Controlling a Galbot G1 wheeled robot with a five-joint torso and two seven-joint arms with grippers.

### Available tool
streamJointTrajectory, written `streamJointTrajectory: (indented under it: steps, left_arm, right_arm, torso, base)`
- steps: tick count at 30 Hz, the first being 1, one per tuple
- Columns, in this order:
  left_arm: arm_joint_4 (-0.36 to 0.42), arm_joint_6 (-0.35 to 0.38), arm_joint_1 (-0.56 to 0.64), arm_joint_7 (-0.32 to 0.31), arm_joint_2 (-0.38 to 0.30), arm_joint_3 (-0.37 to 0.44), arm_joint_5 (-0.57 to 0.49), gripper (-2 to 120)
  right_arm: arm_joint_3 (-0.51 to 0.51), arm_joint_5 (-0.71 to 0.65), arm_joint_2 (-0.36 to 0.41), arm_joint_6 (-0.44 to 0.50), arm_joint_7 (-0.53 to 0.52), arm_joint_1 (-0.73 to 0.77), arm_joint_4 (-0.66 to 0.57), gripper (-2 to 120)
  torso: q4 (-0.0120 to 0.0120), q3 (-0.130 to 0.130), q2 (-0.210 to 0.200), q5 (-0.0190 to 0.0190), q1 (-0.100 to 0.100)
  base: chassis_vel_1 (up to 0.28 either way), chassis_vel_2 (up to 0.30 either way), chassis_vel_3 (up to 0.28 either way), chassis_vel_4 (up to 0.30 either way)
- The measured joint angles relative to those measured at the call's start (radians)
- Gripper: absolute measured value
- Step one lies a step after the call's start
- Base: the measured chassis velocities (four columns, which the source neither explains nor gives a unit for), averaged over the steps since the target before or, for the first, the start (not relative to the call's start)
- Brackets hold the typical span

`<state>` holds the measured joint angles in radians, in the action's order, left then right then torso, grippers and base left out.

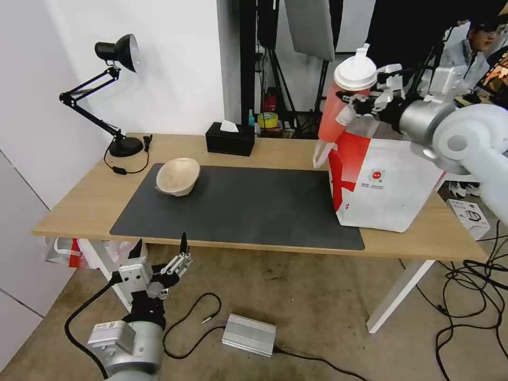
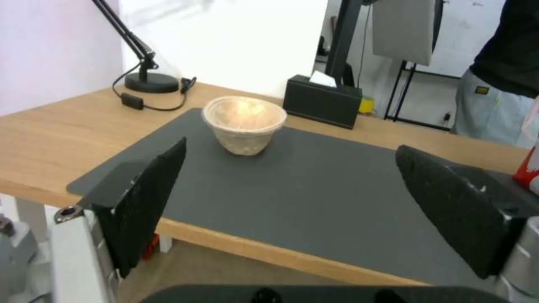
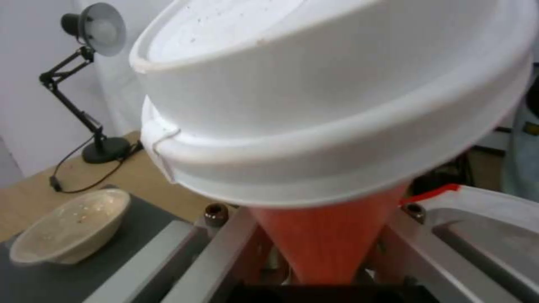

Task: Pick up the trash from the table and place it into the takeout bag.

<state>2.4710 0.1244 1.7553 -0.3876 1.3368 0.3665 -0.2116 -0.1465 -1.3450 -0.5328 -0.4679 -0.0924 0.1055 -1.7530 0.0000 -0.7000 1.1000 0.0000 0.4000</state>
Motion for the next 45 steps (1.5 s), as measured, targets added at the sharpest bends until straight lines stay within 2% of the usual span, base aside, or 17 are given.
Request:
streamJointTrajectory:
  steps: [15,37,45]
  left_arm:
    - [-0.015,-0.004,0.004,0.002,0.001,-0.014,0.009,100]
    - [-0.026,-0.007,-0.001,0.004,0.010,-0.029,0.021,100]
    - [-0.026,-0.007,0.000,0.004,0.009,-0.027,0.021,100]
  right_arm:
    - [0.056,-0.003,0.048,0.008,0.023,0.011,0.043,3]
    - [0.061,-0.003,0.041,0.014,0.034,-0.015,0.082,3]
    - [0.089,0.021,0.030,0.024,0.042,0.030,0.094,3]
  torso:
    - [-0.0001,0.000,0.000,0.0000,0.000]
    - [0.0000,0.000,0.000,0.0000,0.000]
    - [0.0001,0.000,0.000,0.0000,0.000]
  base:
    - [0.000,0.000,0.000,0.000]
    - [0.000,0.000,0.000,0.000]
    - [0.000,0.000,0.000,0.000]
